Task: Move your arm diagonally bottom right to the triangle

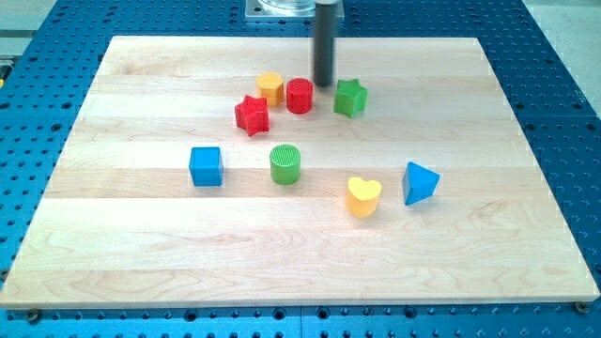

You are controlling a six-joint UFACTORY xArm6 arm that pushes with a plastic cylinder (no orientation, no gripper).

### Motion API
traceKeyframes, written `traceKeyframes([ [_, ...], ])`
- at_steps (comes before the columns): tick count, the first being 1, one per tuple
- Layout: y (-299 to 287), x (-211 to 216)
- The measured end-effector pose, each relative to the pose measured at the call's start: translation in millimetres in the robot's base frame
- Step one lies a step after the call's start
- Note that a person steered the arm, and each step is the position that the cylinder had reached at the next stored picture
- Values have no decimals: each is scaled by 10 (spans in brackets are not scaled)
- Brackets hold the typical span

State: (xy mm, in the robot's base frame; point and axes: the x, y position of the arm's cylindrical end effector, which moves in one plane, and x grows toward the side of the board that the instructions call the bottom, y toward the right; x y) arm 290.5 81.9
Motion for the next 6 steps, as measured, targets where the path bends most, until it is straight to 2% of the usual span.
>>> traceKeyframes([
  [1, 855, -38],
  [2, 937, 214],
  [4, 1462, 1495],
  [5, 1464, 1515],
  [6, 1440, 1978],
])
